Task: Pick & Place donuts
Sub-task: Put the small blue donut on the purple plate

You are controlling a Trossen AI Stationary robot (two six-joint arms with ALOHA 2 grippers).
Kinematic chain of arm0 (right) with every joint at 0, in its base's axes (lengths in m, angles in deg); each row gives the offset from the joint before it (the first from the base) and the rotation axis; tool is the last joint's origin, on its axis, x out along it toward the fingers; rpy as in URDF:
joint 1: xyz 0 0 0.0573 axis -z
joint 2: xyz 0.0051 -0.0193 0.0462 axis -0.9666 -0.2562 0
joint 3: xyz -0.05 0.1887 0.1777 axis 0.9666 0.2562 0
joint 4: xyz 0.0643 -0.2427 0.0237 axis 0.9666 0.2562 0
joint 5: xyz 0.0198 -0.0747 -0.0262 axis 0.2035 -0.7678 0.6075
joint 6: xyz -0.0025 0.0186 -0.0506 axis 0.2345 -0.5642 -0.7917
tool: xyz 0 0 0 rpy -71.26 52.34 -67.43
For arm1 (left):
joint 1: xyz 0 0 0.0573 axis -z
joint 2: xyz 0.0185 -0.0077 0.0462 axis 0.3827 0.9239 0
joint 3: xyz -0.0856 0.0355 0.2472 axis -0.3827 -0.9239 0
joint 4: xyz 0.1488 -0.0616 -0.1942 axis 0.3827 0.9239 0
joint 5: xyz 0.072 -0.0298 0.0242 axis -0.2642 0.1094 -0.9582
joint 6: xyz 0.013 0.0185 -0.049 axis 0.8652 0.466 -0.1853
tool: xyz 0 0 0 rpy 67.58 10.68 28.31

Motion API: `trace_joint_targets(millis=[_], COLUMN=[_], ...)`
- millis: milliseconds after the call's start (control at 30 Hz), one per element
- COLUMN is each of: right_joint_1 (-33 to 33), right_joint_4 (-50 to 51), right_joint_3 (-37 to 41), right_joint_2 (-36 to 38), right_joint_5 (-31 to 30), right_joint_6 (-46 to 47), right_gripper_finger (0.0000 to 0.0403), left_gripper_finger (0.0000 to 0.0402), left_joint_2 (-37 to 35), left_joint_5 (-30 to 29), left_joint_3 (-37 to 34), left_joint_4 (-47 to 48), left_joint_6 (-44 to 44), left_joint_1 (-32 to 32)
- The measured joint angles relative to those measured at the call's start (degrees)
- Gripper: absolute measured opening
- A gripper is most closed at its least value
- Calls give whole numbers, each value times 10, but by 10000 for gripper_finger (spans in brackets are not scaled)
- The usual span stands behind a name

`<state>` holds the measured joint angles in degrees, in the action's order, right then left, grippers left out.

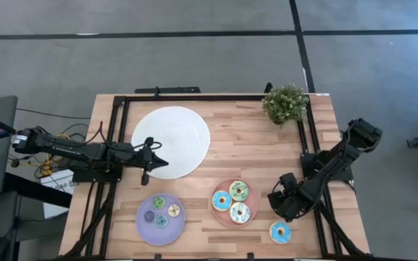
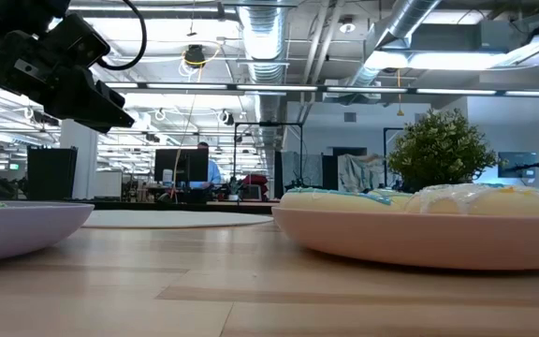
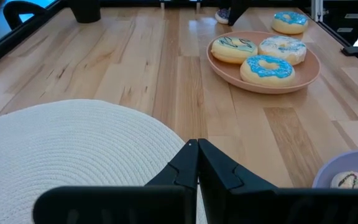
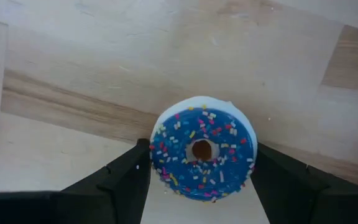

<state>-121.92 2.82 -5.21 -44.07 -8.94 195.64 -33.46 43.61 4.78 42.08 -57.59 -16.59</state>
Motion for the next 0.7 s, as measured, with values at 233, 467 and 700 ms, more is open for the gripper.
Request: trace_joint_targets(millis=[233,467,700], right_joint_1=[-1,-1,-1], right_joint_4=[3,4,0], right_joint_3=[-2,-2,-3], right_joint_2=[3,3,3], right_joint_5=[-11,-13,-17], right_joint_6=[2,2,-2], right_gripper_finger=[249,246,213], left_gripper_finger=[0,0,0], left_joint_2=[0,0,0], left_joint_5=[0,0,0], left_joint_3=[0,0,0], left_joint_4=[3,4,4], left_joint_6=[0,0,0], left_joint_1=[0,0,0])
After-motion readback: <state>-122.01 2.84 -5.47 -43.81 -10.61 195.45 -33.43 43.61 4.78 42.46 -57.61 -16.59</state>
